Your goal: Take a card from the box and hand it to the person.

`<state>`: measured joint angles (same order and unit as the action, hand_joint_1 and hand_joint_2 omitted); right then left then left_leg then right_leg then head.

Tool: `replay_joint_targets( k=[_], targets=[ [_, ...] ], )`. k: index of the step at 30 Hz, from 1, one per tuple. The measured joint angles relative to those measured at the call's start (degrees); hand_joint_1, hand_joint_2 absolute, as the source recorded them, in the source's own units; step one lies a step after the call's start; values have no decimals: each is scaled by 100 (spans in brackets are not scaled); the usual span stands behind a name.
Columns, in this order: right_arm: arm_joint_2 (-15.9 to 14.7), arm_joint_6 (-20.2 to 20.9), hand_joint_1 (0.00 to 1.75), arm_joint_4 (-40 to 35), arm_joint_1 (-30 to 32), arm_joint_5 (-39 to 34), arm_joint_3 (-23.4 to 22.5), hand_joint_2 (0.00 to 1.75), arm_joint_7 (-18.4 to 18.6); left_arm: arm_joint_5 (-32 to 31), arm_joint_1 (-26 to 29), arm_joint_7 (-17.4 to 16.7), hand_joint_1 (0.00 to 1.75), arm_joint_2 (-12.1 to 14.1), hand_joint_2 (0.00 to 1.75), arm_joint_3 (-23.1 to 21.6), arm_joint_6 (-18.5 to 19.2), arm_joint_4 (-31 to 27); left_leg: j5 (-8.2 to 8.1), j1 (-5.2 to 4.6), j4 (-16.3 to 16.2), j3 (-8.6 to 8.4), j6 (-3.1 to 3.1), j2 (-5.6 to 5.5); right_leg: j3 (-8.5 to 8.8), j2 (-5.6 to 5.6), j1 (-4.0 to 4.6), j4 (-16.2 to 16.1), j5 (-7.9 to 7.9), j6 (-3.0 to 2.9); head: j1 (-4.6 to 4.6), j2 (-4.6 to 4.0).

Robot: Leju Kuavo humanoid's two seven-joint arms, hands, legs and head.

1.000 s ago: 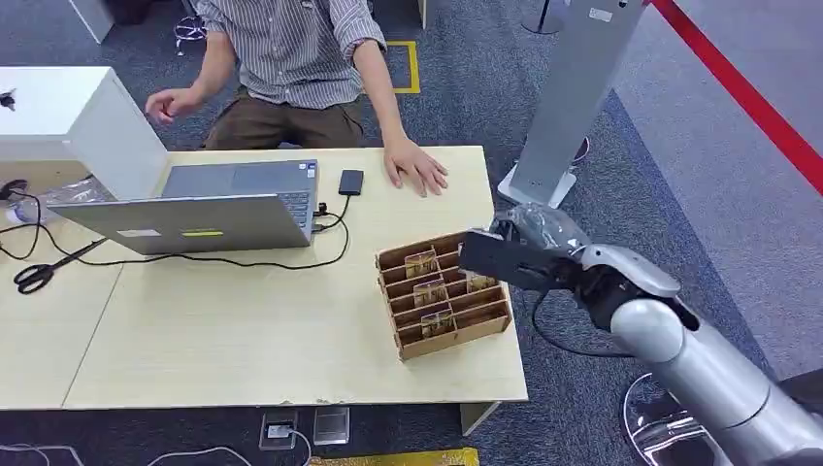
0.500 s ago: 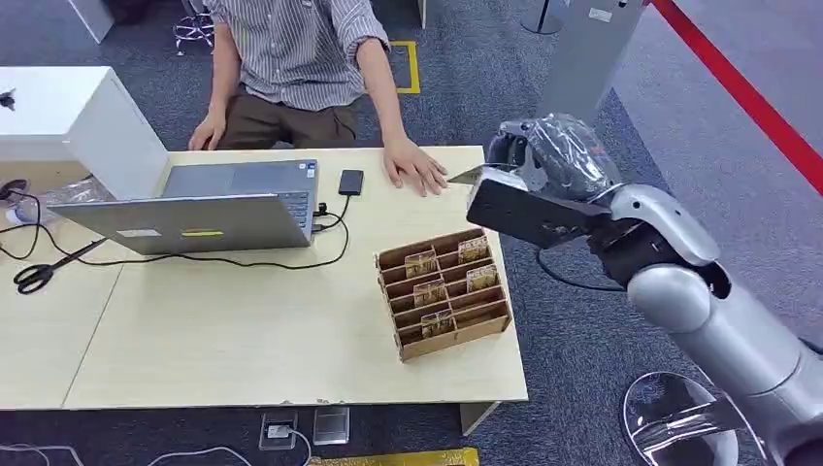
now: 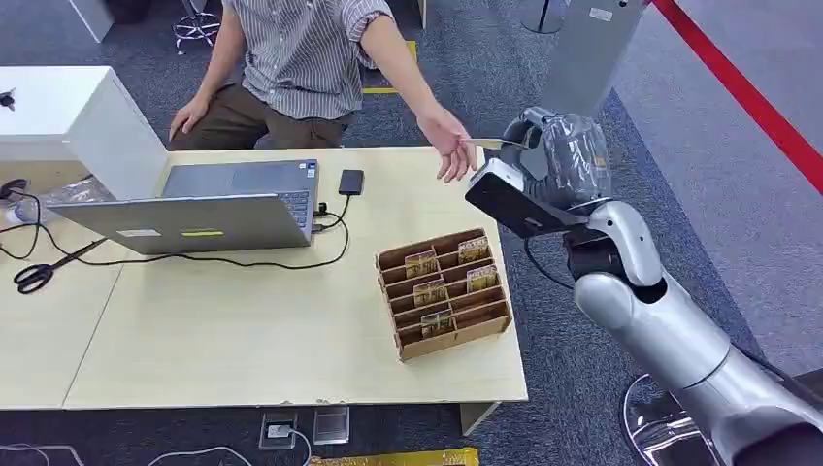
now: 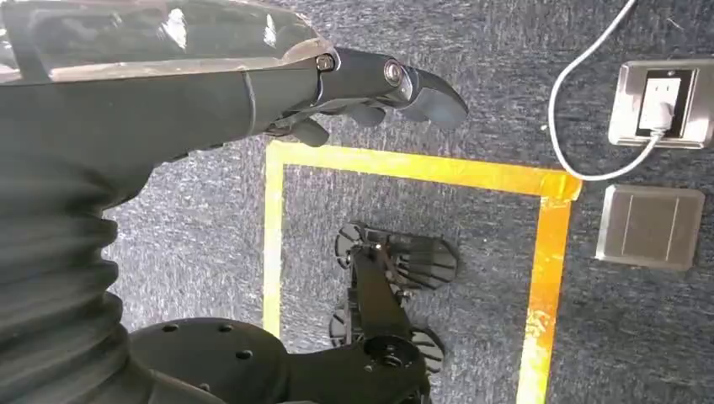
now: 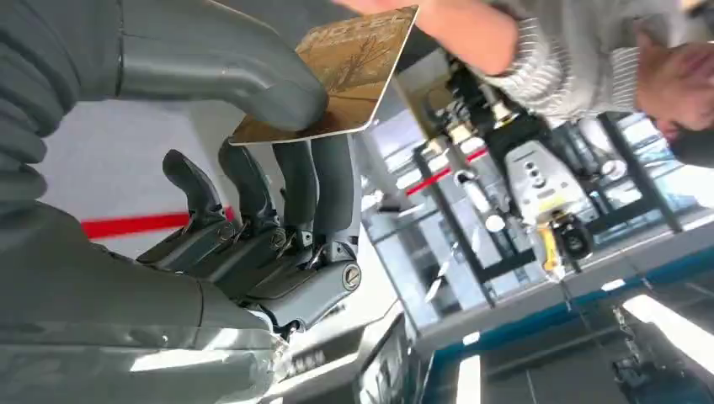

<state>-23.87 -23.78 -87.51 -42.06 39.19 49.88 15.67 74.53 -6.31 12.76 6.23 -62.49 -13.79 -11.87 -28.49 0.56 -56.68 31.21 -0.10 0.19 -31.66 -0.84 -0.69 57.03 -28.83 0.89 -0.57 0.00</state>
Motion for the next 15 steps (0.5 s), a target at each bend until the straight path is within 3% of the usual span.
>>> replay_joint_targets(
  k=[15],
  targets=[
    [295, -470, 147, 804, -105, -90, 308, 175, 70, 28, 12, -37, 0, -13, 175, 0, -46, 0, 0, 0, 0, 0, 0, 0, 0, 0, 0, 0, 0, 0, 2, 0]
  ],
)
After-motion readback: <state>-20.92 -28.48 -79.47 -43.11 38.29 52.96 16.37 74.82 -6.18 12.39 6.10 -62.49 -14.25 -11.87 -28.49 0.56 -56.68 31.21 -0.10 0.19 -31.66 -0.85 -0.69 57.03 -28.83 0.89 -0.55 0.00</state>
